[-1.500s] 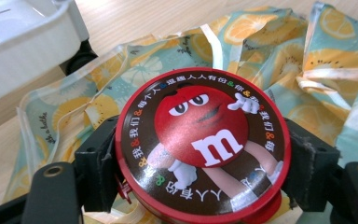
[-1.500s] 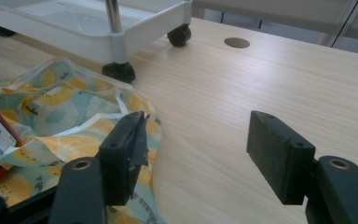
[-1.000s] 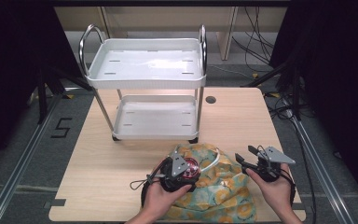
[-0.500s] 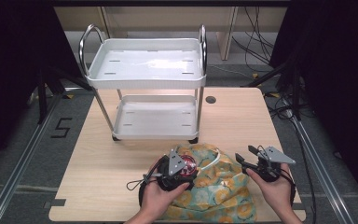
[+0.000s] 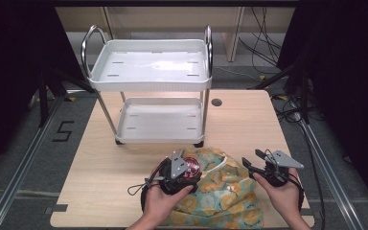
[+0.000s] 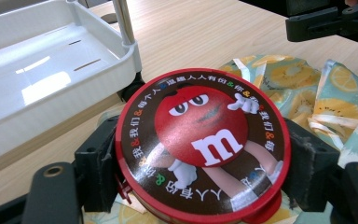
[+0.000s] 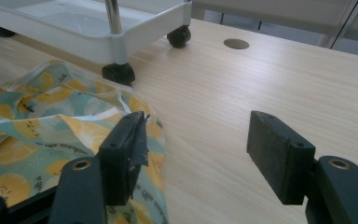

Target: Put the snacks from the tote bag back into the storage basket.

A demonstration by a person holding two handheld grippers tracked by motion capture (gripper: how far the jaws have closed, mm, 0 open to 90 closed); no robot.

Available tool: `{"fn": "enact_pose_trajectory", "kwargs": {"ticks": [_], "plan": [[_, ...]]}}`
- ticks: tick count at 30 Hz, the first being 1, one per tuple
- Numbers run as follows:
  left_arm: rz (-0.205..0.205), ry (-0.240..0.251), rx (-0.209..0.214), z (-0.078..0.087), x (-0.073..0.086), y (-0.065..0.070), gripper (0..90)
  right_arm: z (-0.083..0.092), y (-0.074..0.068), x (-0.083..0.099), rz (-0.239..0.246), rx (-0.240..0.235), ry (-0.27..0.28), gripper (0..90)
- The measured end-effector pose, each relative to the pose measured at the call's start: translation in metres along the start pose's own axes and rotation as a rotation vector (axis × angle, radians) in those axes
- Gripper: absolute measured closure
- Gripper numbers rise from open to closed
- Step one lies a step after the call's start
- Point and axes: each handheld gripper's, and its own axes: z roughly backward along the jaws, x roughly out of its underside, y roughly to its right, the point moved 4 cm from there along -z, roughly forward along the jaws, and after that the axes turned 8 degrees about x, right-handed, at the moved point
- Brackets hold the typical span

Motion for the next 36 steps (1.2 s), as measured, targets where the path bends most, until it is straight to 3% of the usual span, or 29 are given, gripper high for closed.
{"fn": "enact_pose_trajectory", "kwargs": {"ticks": [3, 7, 8, 10, 11, 15, 16, 18, 22, 24, 36], "plan": [[-0.016, -0.024, -0.003, 0.003, 0.0, -0.002, 25.3, 0.0, -0.002, 0.0, -0.017, -0.01, -0.011, 38.2], [0.012, 0.002, -0.008, 0.003, -0.002, -0.003, 25.3, 0.0, 0.0, 0.0, -0.003, 0.0, 0.001, 38.2], [-0.008, -0.019, -0.011, 0.005, -0.002, -0.005, 25.3, 0.0, 0.0, 0.0, -0.004, -0.001, 0.0, 38.2], [-0.004, -0.015, -0.011, 0.006, -0.004, -0.006, 25.3, 0.0, -0.001, 0.0, -0.009, -0.006, -0.003, 38.2], [0.025, 0.016, -0.01, 0.005, -0.005, -0.004, 25.3, 0.0, -0.002, 0.0, -0.019, -0.008, -0.01, 38.2], [0.009, -0.009, -0.021, 0.011, -0.007, -0.009, 25.3, 0.0, -0.002, 0.0, -0.015, -0.007, -0.007, 38.2], [0.024, 0.012, -0.018, 0.01, -0.008, -0.008, 25.3, 0.0, -0.002, 0.0, -0.025, -0.013, -0.012, 38.2], [0.036, 0.011, -0.03, 0.012, -0.008, -0.008, 25.3, 0.0, -0.001, 0.0, -0.003, -0.006, -0.005, 38.2], [0.048, 0.017, -0.032, 0.013, -0.009, -0.009, 25.3, 0.001, -0.002, -0.001, -0.018, -0.003, -0.007, 38.2], [0.023, -0.003, -0.032, 0.016, -0.01, -0.012, 25.3, 0.0, -0.001, -0.001, -0.007, -0.004, 0.002, 38.2], [0.067, 0.02, -0.054, 0.023, -0.015, -0.017, 25.3, 0.0, -0.001, -0.001, -0.007, -0.006, 0.001, 38.2]]}}
